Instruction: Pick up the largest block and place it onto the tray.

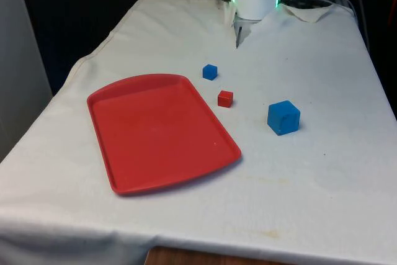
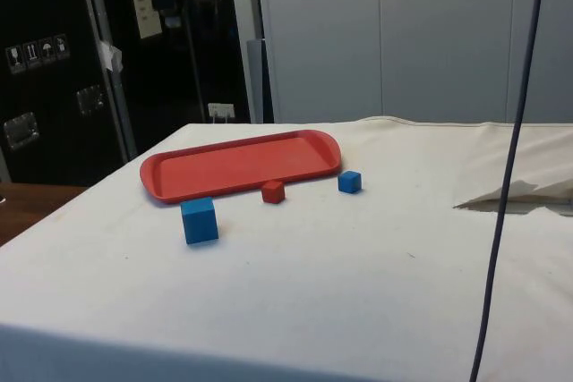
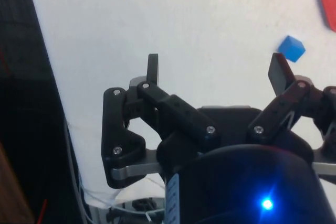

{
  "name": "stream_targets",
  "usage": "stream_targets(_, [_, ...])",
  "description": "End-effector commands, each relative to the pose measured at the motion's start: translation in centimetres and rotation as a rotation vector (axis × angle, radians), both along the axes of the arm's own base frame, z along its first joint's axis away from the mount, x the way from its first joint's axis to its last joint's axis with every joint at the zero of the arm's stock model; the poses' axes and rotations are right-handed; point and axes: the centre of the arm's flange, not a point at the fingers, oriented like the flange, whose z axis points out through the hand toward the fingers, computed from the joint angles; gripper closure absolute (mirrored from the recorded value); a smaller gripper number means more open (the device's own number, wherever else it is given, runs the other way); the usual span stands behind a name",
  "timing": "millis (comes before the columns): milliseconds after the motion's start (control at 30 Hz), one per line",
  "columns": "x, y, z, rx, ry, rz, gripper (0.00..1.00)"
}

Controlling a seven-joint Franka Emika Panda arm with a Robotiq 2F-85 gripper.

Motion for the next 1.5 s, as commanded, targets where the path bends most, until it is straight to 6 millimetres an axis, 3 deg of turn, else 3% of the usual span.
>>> stream_targets(0, [0.0,0.2,-0.2,-0.001,-0.002,0.000,0.00])
stream_targets(400, [1.1,2.9,-4.0,-0.026,-0.040,0.026,0.00])
stream_targets(933, [2.0,4.8,-8.3,-0.041,-0.079,0.113,0.00])
stream_targets(1467, [2.4,3.6,-13.8,-0.060,-0.089,0.222,0.00])
